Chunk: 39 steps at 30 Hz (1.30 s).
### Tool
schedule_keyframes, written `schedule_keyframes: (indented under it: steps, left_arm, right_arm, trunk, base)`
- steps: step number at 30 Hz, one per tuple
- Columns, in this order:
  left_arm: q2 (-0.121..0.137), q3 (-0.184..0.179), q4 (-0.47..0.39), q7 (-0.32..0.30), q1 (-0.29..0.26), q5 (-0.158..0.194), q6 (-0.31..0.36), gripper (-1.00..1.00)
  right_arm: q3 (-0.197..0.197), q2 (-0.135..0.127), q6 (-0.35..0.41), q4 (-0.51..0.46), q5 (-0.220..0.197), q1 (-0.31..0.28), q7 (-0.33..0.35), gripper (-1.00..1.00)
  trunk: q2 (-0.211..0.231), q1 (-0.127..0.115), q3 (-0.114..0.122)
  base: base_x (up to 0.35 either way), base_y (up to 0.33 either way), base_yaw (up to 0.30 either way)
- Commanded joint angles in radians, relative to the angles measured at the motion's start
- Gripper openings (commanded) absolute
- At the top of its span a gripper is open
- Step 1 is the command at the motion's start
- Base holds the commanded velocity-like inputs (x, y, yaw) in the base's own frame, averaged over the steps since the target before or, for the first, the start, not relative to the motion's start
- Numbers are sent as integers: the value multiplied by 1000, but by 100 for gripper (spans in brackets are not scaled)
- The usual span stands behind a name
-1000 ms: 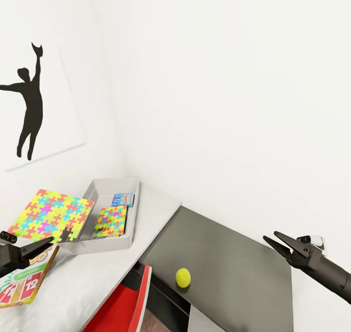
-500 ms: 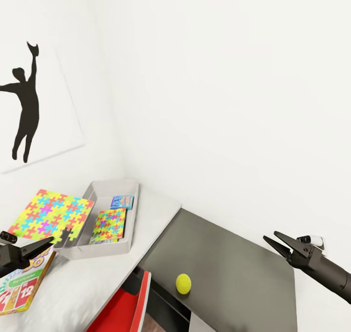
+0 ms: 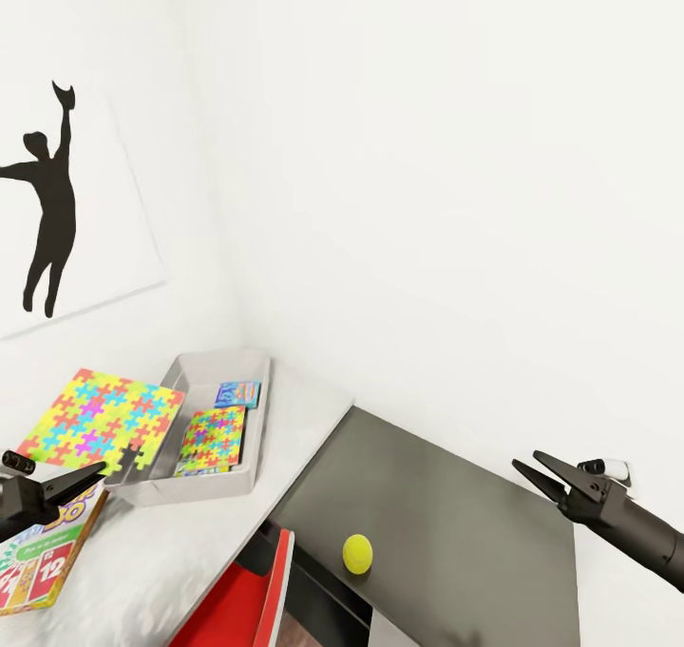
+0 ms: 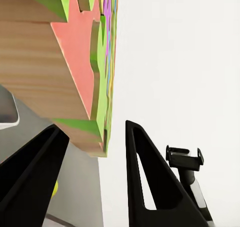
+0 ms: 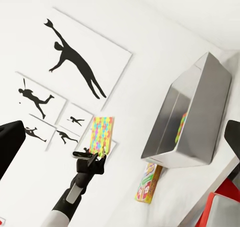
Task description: Put all the toys in the child's room - the three board games (two on the bed and one on the table), the two jigsaw puzzles on the table, and the tennis ball on the table - inside the toy box on the table in the child's room.
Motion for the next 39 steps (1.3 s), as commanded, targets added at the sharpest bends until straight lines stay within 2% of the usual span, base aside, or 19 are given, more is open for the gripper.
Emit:
schedule_keyframes:
  steps: [1,11,14,16,21,25,31,35,39]
  left_arm:
    - [0,-1,0,-5,-1,-2,11,-100]
    - [10,-8,2,-5,-32,-17,17,-100]
    - [11,-36,7,-5,-78,-38,18,-100]
    - [10,-70,16,-2,-116,-54,18,-100]
    - [10,-116,32,14,-172,-64,18,-100]
    - [9,-125,74,58,-213,-67,18,-100]
    - [3,-129,166,187,-294,-68,18,-100]
    - [2,-136,186,238,-321,-68,18,-100]
    - [-3,-182,195,280,-352,-67,18,-100]
  right_arm:
    - [0,0,3,0,3,-1,4,100]
    - [0,0,3,0,4,-1,4,100]
    - [0,0,3,0,4,-1,4,100]
    - [0,0,3,0,4,-1,4,100]
    - [0,0,3,0,4,-1,4,100]
    - [0,0,3,0,4,-1,4,100]
    - [1,0,3,0,4,-1,4,100]
    - [5,0,3,0,4,-1,4,100]
    - [16,2,3,0,5,-1,0,100]
  trunk:
    - [-2,1,-2]
    - [-2,1,-2]
    - [-2,1,-2]
    - [-2,1,-2]
    - [-2,1,-2]
    - [-2,1,-2]
    - [-2,1,-2]
    - [-2,1,-2]
    - [-2,1,-2]
  base:
    - [0,0,0]
    - [0,0,0]
    - [0,0,0]
    - [0,0,0]
    - [0,0,0]
    - [0,0,0]
    - [0,0,0]
    - [0,0,0]
    - [0,0,0]
